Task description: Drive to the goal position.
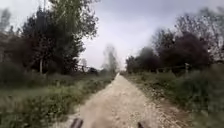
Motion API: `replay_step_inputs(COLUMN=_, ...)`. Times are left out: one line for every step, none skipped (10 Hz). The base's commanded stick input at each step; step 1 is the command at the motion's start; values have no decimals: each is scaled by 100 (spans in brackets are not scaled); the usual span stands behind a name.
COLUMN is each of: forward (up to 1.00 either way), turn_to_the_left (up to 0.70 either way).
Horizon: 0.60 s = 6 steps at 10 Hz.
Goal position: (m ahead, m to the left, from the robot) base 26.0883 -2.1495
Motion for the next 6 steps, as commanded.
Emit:
replay_step_inputs(forward=85, turn_to_the_left=0)
replay_step_inputs(forward=85, turn_to_the_left=0)
replay_step_inputs(forward=85, turn_to_the_left=0)
replay_step_inputs(forward=85, turn_to_the_left=0)
replay_step_inputs(forward=85, turn_to_the_left=0)
replay_step_inputs(forward=85, turn_to_the_left=0)
